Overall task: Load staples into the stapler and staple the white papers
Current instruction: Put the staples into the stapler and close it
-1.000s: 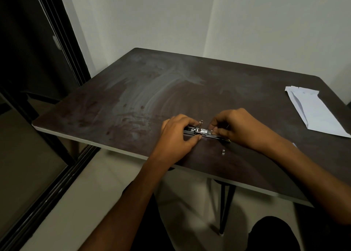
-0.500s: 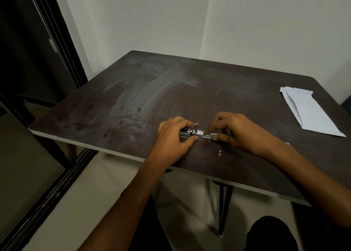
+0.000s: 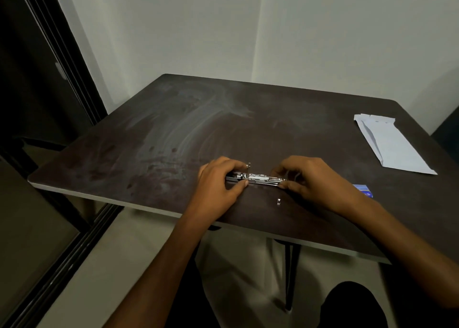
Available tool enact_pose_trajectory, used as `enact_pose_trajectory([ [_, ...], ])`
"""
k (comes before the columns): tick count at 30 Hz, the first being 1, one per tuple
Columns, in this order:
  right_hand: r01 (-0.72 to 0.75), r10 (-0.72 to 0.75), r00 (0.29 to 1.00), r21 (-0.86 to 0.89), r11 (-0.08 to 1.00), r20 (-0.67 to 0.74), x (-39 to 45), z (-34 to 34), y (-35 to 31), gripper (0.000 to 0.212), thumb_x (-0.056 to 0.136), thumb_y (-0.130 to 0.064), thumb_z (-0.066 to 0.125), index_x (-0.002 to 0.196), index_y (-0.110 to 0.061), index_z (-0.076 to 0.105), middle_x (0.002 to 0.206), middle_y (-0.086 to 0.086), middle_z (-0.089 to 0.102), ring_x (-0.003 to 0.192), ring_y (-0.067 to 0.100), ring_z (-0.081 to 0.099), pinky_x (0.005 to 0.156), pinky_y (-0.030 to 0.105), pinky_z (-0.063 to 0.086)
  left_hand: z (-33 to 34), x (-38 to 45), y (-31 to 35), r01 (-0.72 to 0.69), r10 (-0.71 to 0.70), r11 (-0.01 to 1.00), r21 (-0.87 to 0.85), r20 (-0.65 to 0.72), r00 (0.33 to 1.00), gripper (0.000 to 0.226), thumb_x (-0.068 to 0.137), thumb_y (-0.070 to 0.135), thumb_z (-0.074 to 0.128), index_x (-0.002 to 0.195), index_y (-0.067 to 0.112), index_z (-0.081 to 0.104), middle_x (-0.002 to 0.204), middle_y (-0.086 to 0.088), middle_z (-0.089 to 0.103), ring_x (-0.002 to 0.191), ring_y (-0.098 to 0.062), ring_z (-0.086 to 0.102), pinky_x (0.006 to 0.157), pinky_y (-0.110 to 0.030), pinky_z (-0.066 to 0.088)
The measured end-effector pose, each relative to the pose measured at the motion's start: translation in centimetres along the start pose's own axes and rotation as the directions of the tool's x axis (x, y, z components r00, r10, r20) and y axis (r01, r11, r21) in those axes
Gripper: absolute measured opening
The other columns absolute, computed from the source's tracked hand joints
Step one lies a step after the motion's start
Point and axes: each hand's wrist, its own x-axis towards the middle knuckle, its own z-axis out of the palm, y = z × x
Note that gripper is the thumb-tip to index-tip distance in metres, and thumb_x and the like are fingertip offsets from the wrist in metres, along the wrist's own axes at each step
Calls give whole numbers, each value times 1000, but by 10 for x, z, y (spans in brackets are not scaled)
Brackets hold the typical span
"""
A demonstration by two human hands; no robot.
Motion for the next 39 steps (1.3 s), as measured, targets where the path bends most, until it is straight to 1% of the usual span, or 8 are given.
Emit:
enact_pose_trajectory([
  [5, 3, -3, 1000, 23, 1000, -26, -1, 1, 3, 14, 82, -18, 72, 95, -22, 70, 91, -6, 65, 78, 8, 60, 73, 22, 50, 1, 0, -2, -9, 9, 1000, -1, 3, 1000, 25, 76, 34, 68, 101, 30, 67, 96, 14, 62, 93, -7, 61, 92, -48, 48],
  [12, -62, 69, 994, 83, 995, -82, -6, 3, 5, 12, 79, -15, 74, 84, -21, 65, 84, -4, 69, 75, 9, 63, 68, 19, 50, 1, 0, -4, -29, 29, 998, -52, -7, 1000, 28, 78, 28, 70, 106, 28, 66, 101, 13, 65, 96, -3, 62, 93, -45, 49],
  [16, -83, 95, 992, 136, 987, -82, -6, 5, 5, 19, 78, -12, 74, 91, -18, 61, 84, -6, 67, 76, 8, 65, 69, 13, 48, 2, 0, -5, -51, 50, 997, -65, -3, 999, 30, 81, 25, 67, 110, 31, 67, 103, 14, 69, 97, -1, 63, 93, -46, 49],
  [19, -95, 105, 991, 128, 987, -77, -7, 6, 6, 21, 78, -10, 74, 96, -14, 63, 84, -7, 67, 77, 11, 65, 71, 18, 51, 4, -1, -6, -67, 67, 997, -29, 17, 998, 31, 84, 24, 63, 113, 33, 67, 105, 15, 70, 100, 1, 62, 94, -45, 46],
  [25, -110, 128, 989, 202, 973, -77, -8, 6, 4, 30, 78, -4, 72, 106, -10, 64, 87, -3, 68, 80, 15, 67, 76, 21, 52, 4, -2, -2, -100, 96, 992, 75, 54, 994, 29, 88, 22, 58, 109, 39, 69, 102, 16, 68, 98, 3, 58, 94, -31, 33],
  [29, -121, 137, 987, 176, 977, -80, -9, 7, 4, 31, 79, -7, 72, 108, -12, 64, 89, -3, 67, 83, 15, 66, 79, 24, 54, 4, -2, -1, -91, 88, 993, 70, 53, 995, 28, 88, 22, 59, 109, 38, 69, 102, 16, 67, 98, 2, 58, 95, -32, 34],
  [33, -113, 113, 993, 12, 994, -28, -5, 4, 4, 20, 80, -19, 72, 99, -11, 69, 94, 4, 64, 83, 17, 63, 81, 32, 52, -1, 1, -2, -81, 79, 996, 26, 81, 994, 27, 83, 23, 62, 107, 32, 70, 101, 12, 69, 96, -3, 62, 97, -43, 43],
  [39, -176, 176, 984, 0, 984, 39, -1, 1, 2, 17, 82, -24, 70, 96, -14, 69, 96, 2, 61, 78, 13, 62, 73, 21, 46, -27, 5, -16, -22, 8, 996, 89, 146, 989, 27, 78, 35, 61, 103, 30, 70, 100, 10, 65, 96, -9, 62, 92, -49, 48],
])
